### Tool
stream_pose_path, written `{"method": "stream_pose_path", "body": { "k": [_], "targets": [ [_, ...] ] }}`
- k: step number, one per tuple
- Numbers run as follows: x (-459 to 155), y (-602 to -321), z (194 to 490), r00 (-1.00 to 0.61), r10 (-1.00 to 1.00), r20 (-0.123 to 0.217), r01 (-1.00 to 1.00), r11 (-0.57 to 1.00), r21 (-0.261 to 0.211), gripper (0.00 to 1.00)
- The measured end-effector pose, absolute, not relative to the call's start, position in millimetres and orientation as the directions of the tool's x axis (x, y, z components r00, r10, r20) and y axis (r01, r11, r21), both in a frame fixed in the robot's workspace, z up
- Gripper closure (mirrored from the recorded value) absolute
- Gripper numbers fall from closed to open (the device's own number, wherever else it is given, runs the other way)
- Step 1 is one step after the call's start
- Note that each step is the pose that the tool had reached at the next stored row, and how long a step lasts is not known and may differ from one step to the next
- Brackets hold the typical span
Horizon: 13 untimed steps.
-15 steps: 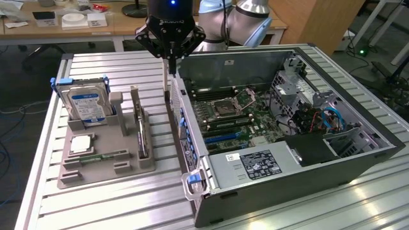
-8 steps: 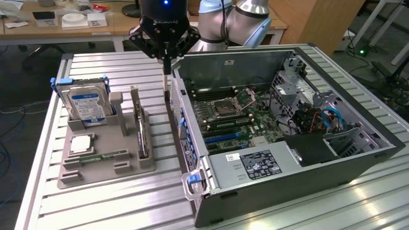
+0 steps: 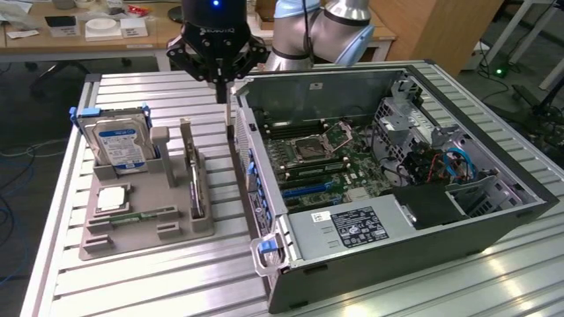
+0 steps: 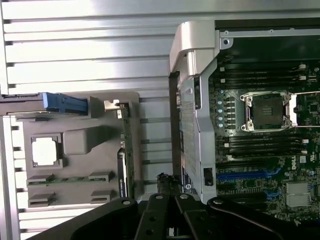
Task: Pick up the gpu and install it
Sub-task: 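Reach for the gpu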
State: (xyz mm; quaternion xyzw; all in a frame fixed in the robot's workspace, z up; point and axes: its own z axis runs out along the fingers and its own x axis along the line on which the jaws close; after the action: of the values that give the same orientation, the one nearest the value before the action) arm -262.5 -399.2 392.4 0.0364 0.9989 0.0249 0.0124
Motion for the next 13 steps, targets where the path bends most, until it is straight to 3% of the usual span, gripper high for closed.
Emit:
{"method": "stream_pose_path", "body": {
  "k": [13],
  "targets": [
    [-291.2, -399.4, 392.3, -0.997, 0.069, -0.023, 0.068, 0.996, 0.051, 0.89]
  ]
}}
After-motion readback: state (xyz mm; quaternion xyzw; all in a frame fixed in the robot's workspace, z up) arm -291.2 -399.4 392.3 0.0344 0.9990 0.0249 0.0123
